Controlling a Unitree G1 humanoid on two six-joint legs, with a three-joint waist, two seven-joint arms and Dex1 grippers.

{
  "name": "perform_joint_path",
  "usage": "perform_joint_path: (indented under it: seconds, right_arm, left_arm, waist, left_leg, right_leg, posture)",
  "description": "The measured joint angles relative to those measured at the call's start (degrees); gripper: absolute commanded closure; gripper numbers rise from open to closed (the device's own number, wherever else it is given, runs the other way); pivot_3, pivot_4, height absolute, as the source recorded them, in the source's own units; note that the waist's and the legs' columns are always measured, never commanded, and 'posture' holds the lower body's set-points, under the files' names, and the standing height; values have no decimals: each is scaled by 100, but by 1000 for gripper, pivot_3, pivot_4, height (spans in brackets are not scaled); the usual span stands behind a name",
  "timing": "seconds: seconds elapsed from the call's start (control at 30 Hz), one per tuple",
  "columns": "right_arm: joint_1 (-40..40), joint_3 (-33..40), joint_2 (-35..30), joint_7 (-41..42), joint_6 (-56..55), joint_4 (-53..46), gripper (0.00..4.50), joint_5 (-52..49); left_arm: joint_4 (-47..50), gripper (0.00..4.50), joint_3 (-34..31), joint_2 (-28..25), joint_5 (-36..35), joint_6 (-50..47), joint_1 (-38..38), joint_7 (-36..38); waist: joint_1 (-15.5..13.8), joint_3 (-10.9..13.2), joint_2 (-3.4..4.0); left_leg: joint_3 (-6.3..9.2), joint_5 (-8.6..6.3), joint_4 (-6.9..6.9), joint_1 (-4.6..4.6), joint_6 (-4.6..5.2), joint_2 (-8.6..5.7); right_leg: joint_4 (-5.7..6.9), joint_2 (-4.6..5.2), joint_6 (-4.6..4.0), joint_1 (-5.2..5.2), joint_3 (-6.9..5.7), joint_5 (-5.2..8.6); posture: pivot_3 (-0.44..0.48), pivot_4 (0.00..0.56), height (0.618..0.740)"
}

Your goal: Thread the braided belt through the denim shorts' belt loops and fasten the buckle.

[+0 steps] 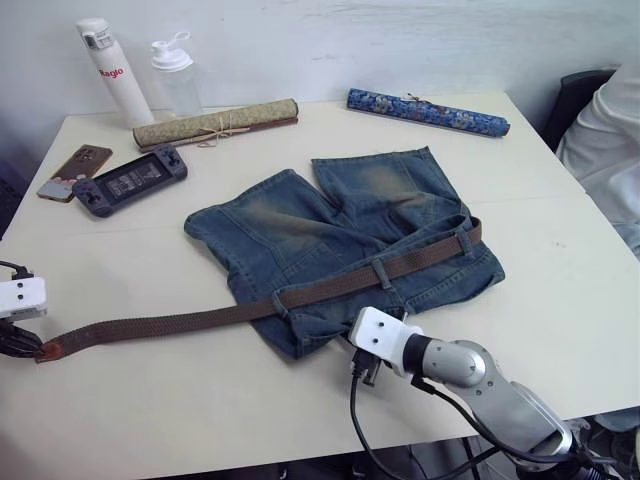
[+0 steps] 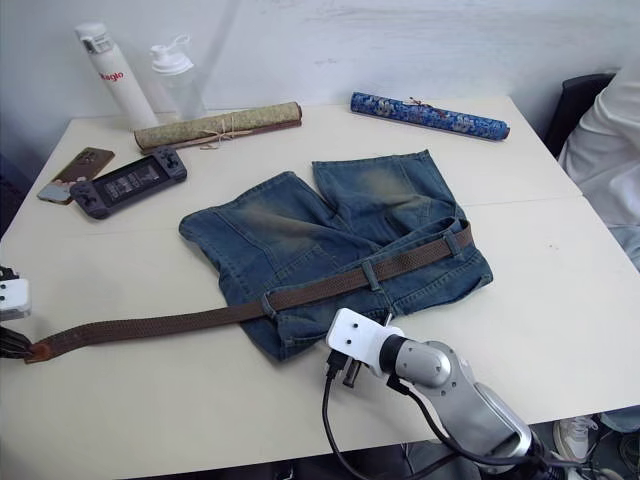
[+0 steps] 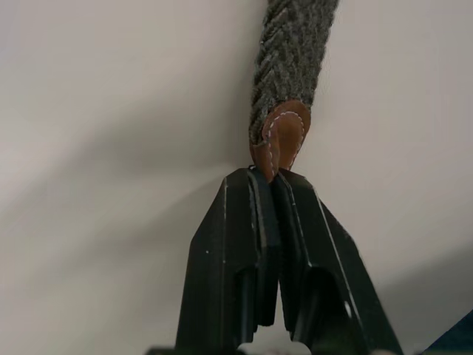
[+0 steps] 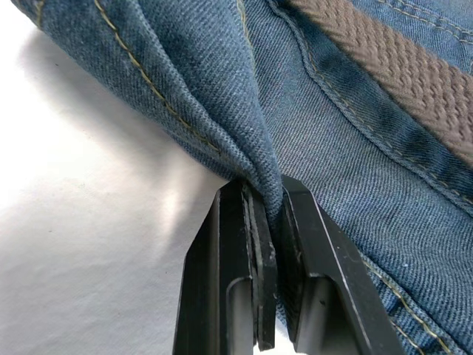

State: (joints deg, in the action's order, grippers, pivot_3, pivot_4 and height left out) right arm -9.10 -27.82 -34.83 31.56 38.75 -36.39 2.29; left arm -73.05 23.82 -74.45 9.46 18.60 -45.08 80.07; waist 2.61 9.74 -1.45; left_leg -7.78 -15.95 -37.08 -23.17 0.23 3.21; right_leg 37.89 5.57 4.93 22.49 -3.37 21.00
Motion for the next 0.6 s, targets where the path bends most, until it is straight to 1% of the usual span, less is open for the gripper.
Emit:
perform_joint_path:
  seconds: [0.17,0.2,0.23,0.27,0.3,0.37,0.4,0.43,0.5,0.53,0.6]
  right_arm:
    - [-14,-8,31,21,-14,34,4458,1]
    - [-33,-25,34,25,-21,51,4458,1]
    - [-61,-59,37,29,-23,67,4458,0]
    - [-61,-59,37,31,-23,67,4486,0]
    - [-61,-59,37,37,-26,70,4500,1]
    - [-67,-53,39,38,-25,79,4500,3]
    - [-67,-44,39,38,-25,82,4500,3]
    - [-74,-43,39,39,-25,86,4500,3]
    - [-91,-43,40,49,-23,113,4500,3]
    - [-107,-39,41,70,5,119,4500,-2]
    - [-125,-36,46,93,31,120,4500,-10]
  left_arm:
    - [1,4500,-9,-2,238,104,81,-347]
    - [2,4500,-5,-8,330,135,122,-504]
    - [2,4500,24,-65,528,225,237,-924]
    - [1,4094,12,-69,529,225,250,-936]
    - [-37,3849,-196,-70,468,134,284,-861]
    - [-209,3115,-495,-56,239,2,309,-643]
    - [-216,2550,-593,-33,186,-17,323,-617]
    - [-215,2285,-650,-7,169,-31,330,-602]
    - [-209,1393,-776,36,135,-55,339,-581]
    - [-208,1077,-862,37,122,-58,360,-571]
    - [-207,1077,-928,37,110,-63,378,-544]
  waist:
    - [18,-7,12]
    - [27,-12,20]
    - [43,-21,35]
    - [43,-21,36]
    - [41,-23,39]
    - [35,-25,36]
    - [31,-26,32]
    - [29,-29,26]
    - [24,-41,-8]
    - [23,-47,-17]
    - [23,-50,-22]
  left_leg:
    - [-3,0,2,5,-1,1]
    - [-5,0,2,8,-1,2]
    - [-7,0,4,14,-1,6]
    - [-7,0,4,14,-2,7]
    - [-8,0,3,14,-5,9]
    - [-13,-1,0,13,-6,8]
    - [-13,-1,-2,12,-6,8]
    - [-13,-1,-3,12,-6,8]
    - [-11,-2,-6,10,-7,10]
    - [-12,-4,-9,11,-8,9]
    - [-13,-4,-8,11,-7,9]
  right_leg:
    - [3,0,-1,0,5,0]
    - [7,0,-1,0,7,1]
    - [14,-4,-10,2,9,5]
    - [15,-5,-11,2,8,6]
    - [17,-8,-15,3,6,9]
    - [17,-7,-15,3,4,9]
    - [16,-6,-15,3,4,9]
    - [16,-6,-15,2,4,9]
    - [18,-6,-15,1,1,9]
    - [18,-4,-15,-1,1,9]
    - [15,-3,-15,-1,1,9]
  posture:
    - [0,150,737]
    - [0,150,737]
    - [0,150,737]
    - [0,150,737]
    - [0,150,737]
    - [0,150,737]
    - [0,150,737]
    - [0,150,737]
    - [0,150,737]
    - [0,150,737]
    - [0,150,737]
